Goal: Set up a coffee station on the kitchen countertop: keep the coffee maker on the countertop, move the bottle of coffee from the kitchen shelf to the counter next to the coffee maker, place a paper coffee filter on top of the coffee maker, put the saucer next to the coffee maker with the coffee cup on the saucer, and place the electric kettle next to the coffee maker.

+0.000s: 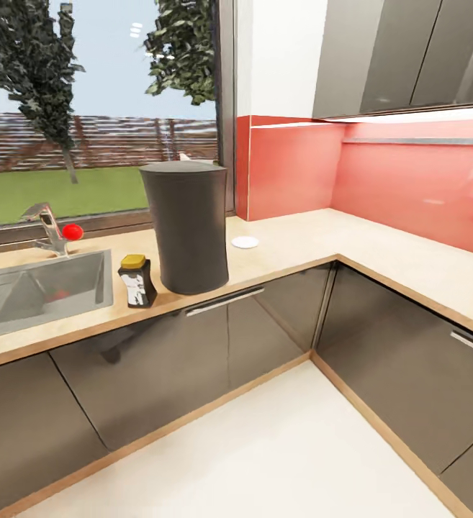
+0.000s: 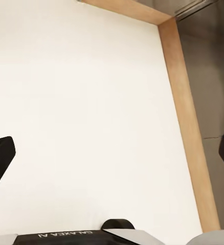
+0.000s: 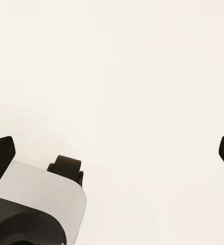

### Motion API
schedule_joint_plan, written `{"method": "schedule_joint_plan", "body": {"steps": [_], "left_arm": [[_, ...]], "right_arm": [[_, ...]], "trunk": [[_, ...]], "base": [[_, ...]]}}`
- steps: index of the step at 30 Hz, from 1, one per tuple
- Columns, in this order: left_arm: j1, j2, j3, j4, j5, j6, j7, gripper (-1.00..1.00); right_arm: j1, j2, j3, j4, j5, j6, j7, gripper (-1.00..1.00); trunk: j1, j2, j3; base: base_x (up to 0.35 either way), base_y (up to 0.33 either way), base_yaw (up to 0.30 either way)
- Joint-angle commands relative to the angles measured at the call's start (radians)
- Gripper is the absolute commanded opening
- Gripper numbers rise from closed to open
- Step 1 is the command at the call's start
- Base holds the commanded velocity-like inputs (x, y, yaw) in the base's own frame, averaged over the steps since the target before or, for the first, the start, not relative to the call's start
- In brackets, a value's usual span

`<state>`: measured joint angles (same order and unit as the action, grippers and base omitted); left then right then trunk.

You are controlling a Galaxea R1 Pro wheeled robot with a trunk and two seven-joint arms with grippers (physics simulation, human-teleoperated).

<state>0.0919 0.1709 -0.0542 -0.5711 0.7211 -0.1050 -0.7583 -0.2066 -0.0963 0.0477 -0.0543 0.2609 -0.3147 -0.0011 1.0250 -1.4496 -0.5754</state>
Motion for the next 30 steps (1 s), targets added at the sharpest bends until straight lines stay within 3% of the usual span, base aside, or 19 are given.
{"method": "schedule_joint_plan", "body": {"steps": [1, 15, 27, 30], "left_arm": [[0.000, 0.001, -0.005, -0.001, 0.004, -0.007, 0.002, 1.00], [0.000, 0.001, -0.006, -0.001, 0.004, -0.007, 0.002, 1.00], [0.000, -0.015, -0.008, -0.001, 0.004, -0.007, 0.002, 1.00], [0.000, -0.016, -0.008, -0.001, 0.004, -0.008, 0.003, 1.00]], "right_arm": [[0.000, 0.000, 0.004, 0.001, 0.000, -0.003, 0.000, 1.00], [0.000, 0.000, 0.004, 0.001, 0.000, -0.003, 0.001, 1.00], [0.000, 0.001, 0.006, 0.001, 0.001, -0.003, 0.000, 1.00], [0.000, 0.001, 0.006, 0.001, 0.023, -0.003, 0.000, 1.00]], "trunk": [[0.000, 0.000, -0.001], [0.000, 0.000, -0.001], [0.000, 0.000, -0.001], [0.000, 0.000, -0.001]], "base": [[0.000, -0.053, 0.266], [0.000, -0.262, 0.084], [0.000, -0.329, 0.237], [0.000, -0.330, 0.273]]}}
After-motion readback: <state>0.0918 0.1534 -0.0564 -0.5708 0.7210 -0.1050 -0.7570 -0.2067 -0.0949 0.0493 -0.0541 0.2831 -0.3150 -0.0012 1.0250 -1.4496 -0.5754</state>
